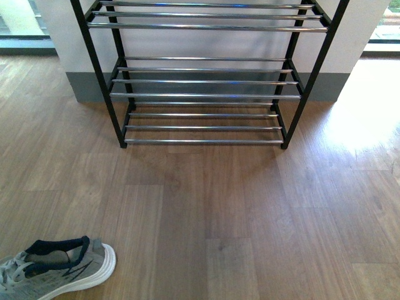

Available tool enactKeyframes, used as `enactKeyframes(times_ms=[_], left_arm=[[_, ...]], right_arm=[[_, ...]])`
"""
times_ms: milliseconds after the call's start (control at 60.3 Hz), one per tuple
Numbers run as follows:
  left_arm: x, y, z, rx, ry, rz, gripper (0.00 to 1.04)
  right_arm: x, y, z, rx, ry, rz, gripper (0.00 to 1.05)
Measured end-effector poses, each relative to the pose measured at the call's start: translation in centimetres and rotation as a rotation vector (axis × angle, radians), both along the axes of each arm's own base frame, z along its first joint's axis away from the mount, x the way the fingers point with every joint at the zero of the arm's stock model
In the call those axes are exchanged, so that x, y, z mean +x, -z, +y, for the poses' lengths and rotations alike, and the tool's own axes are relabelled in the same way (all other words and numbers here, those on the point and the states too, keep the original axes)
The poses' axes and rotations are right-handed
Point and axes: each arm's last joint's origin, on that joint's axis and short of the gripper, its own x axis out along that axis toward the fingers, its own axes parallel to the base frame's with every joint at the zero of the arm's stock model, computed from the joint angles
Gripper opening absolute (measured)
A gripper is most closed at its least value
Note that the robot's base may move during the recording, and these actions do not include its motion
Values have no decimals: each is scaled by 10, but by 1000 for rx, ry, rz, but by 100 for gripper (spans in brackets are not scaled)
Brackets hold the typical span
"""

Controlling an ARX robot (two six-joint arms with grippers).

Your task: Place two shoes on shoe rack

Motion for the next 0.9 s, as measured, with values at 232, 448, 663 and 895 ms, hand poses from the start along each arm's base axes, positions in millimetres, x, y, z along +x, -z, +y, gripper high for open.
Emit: enactKeyframes(times_ms=[232, 448, 663, 895], left_arm=[[29, -5, 6, -601, -31, 305, 95], [109, -17, 19, -785, -157, 341, 95], [163, 56, 0, -1027, -310, 533, 95], [194, 125, -7, -1265, -514, 674, 95]], right_arm=[[0, 0, -1, -3, 19, 1, 1], [0, 0, -1, -2, 18, 0, 1], [0, 0, -1, -3, 20, 0, 1], [0, 0, -1, -3, 20, 0, 1]])
